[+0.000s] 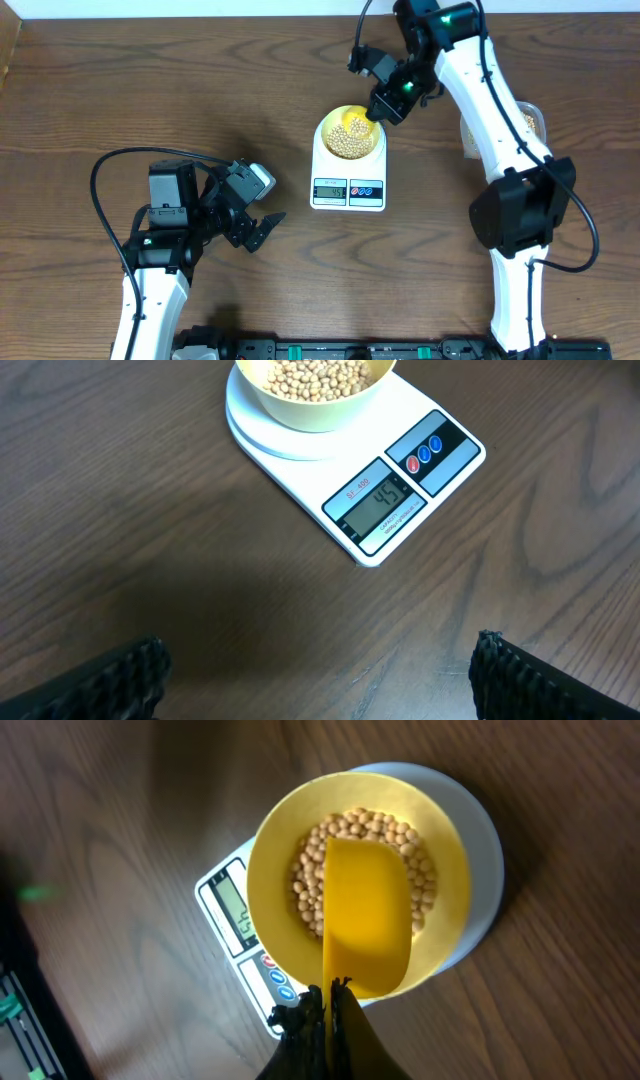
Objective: Scoop item into bowl and weigh 50g on scale
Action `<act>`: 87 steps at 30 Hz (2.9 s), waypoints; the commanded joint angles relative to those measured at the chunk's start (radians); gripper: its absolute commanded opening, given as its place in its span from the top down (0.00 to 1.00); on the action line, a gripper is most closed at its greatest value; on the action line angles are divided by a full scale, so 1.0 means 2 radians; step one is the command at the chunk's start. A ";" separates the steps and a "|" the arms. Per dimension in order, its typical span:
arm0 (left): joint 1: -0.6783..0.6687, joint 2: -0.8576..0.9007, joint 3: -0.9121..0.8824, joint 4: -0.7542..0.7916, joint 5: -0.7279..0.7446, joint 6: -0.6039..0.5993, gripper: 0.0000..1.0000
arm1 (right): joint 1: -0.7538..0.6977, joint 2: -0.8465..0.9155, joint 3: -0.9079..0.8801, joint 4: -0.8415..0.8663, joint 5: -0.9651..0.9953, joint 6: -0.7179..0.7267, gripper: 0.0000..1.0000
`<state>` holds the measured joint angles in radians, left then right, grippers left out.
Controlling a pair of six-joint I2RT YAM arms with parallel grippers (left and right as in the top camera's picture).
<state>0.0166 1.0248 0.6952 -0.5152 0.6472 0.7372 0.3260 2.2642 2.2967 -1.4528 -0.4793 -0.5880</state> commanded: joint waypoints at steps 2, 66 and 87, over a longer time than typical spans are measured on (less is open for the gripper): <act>-0.001 0.000 0.002 0.000 -0.003 0.005 0.03 | -0.007 0.002 0.014 0.001 -0.017 -0.006 0.99; -0.001 0.000 0.002 0.000 -0.003 0.005 0.02 | 0.032 0.002 0.014 0.004 0.061 -0.010 0.99; -0.001 0.000 0.002 0.000 -0.003 0.005 0.02 | 0.044 0.002 0.014 0.010 0.084 -0.010 0.99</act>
<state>0.0166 1.0248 0.6952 -0.5152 0.6472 0.7372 0.4038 2.2642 2.2967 -1.4345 -0.3164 -0.5919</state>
